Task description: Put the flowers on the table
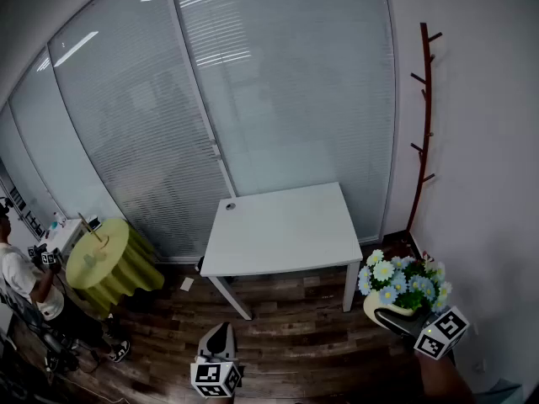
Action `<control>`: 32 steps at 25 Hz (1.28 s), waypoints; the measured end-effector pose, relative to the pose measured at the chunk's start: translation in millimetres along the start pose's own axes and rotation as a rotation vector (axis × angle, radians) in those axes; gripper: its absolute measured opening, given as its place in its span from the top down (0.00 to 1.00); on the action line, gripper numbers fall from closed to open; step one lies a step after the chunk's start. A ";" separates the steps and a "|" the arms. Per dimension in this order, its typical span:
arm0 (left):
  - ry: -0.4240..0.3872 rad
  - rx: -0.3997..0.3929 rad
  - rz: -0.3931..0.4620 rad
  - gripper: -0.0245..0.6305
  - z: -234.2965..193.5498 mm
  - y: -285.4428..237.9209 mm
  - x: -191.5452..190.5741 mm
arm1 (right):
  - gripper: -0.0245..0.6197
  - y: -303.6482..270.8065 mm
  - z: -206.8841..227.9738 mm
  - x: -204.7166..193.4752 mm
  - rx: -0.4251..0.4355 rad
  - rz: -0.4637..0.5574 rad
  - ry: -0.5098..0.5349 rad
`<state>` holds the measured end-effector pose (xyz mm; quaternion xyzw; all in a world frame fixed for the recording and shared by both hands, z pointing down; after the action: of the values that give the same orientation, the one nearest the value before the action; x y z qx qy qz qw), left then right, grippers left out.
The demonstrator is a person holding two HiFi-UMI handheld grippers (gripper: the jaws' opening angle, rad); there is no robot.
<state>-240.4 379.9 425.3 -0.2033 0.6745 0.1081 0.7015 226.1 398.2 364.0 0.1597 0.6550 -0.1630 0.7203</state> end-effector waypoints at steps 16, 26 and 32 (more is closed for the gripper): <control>-0.044 -0.008 0.010 0.96 49.0 0.3 0.6 | 0.12 22.2 29.5 -13.9 0.056 0.011 -0.044; -0.050 0.018 -0.016 0.96 90.0 -12.2 -7.0 | 0.12 7.8 60.9 -11.3 0.110 0.016 -0.017; -0.071 0.019 -0.035 0.96 84.7 -18.6 -8.1 | 0.12 2.9 69.4 -15.7 0.112 0.036 -0.049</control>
<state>-156.6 400.8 436.5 -0.2042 0.6468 0.0966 0.7285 287.9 370.4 386.0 0.2075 0.6240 -0.1902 0.7290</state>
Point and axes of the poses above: the fingertips, and each gripper's own axes: y backward along the fingers, z to its right, x out of its top, the point moved 10 cm from there along y, backward along the fingers, and after that the axes turned 7 degrees about -x, right-handed, at the moved point
